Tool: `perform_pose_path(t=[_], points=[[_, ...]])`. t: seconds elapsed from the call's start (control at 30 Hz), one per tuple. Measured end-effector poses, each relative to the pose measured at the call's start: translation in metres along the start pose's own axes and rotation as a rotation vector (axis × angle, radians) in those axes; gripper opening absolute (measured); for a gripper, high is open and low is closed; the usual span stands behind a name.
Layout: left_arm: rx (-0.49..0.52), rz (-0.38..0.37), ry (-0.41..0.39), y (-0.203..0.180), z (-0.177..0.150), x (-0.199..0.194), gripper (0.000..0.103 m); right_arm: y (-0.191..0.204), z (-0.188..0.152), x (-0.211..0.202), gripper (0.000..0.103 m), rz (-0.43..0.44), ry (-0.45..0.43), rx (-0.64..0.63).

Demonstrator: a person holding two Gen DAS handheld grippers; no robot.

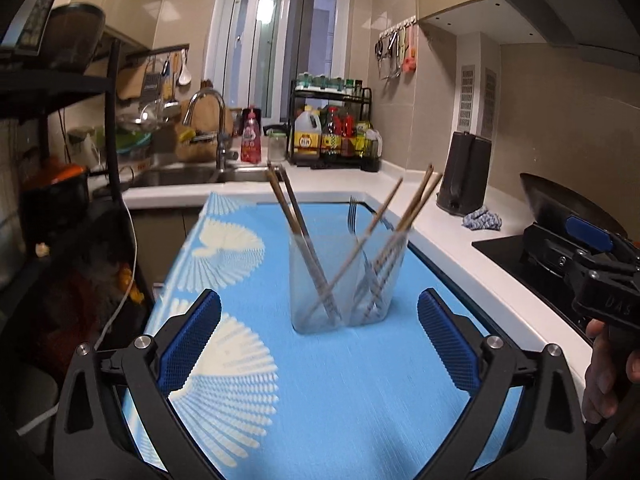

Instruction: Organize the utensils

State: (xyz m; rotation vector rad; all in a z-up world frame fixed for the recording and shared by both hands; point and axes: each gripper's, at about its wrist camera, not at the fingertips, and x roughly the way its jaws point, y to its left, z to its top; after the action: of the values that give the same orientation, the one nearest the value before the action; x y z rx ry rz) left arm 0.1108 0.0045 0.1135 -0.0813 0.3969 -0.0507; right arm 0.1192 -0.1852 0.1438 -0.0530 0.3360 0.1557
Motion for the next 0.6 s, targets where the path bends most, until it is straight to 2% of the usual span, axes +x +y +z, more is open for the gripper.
perform_pose_path(t=[0.1, 0.17, 0.23, 0.6], points=[[-0.015, 0.033, 0.004, -0.001, -0.015, 0.005, 0.096, -0.002, -0.021, 0.007, 0.098, 0.0, 0.005, -0.002], [-0.027, 0.024, 0.011, 0.0, -0.02, 0.008, 0.096, -0.004, -0.033, 0.01, 0.098, 0.004, 0.011, 0.009], [-0.004, 0.036, 0.013, -0.002, -0.024, 0.01, 0.096, -0.005, -0.042, 0.013, 0.098, 0.013, 0.019, 0.022], [-0.046, 0.067, 0.068, 0.006, -0.036, 0.017, 0.096, -0.004, -0.058, 0.021, 0.098, 0.022, 0.063, 0.025]])
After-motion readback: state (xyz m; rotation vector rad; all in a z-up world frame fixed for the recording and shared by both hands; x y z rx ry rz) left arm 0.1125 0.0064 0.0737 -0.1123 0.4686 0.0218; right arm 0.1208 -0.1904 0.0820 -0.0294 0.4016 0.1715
